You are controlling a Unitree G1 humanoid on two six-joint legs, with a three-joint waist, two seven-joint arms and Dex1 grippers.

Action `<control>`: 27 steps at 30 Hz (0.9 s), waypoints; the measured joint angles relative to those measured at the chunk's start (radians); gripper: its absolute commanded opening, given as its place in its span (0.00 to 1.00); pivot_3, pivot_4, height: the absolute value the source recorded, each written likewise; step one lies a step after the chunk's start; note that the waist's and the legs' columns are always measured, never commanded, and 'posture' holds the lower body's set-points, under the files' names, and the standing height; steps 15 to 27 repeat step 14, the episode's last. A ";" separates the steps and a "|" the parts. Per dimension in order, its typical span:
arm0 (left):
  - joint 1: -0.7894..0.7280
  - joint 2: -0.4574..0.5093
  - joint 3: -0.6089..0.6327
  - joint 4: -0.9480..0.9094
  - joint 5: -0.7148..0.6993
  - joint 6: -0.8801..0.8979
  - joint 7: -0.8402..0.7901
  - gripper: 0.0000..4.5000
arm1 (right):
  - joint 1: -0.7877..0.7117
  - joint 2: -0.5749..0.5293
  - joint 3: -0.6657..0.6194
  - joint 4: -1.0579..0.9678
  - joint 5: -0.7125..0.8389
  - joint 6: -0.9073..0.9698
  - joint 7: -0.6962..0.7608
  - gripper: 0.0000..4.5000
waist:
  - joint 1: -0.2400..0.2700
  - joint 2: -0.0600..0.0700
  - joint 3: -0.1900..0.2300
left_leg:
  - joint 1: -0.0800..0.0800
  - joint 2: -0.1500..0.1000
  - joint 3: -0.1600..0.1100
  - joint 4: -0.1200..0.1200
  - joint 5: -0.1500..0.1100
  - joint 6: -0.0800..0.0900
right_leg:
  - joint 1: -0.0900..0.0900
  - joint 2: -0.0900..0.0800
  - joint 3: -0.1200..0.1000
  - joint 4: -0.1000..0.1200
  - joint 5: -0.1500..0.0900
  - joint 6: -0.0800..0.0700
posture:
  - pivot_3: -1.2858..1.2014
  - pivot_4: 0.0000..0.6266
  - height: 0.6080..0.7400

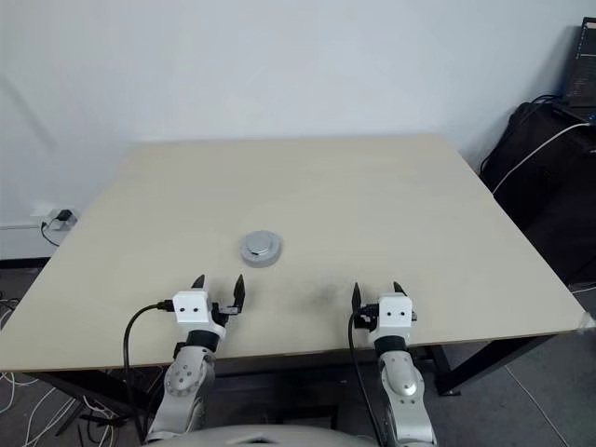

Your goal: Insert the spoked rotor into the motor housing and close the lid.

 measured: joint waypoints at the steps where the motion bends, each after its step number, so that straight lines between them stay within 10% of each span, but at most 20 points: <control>1: 0.000 -0.001 0.002 0.000 0.000 0.004 0.000 0.99 | 0.000 0.000 0.000 0.000 0.000 0.000 0.000 1.00 | 0.000 0.000 0.000 | 0.000 0.000 0.000 0.000 0.000 0.000 | 0.000 0.000 0.000 0.000 0.000 0.000 | 0.52 0.00 1.00; 27: 0.000 -0.019 0.006 0.002 0.008 0.032 0.007 0.99 | 0.018 0.004 0.000 0.000 0.000 0.002 0.001 1.00 | -0.001 0.000 0.000 | 0.000 0.000 0.000 0.000 0.000 0.000 | 0.000 0.000 0.000 0.000 0.000 0.000 | 0.52 0.00 1.00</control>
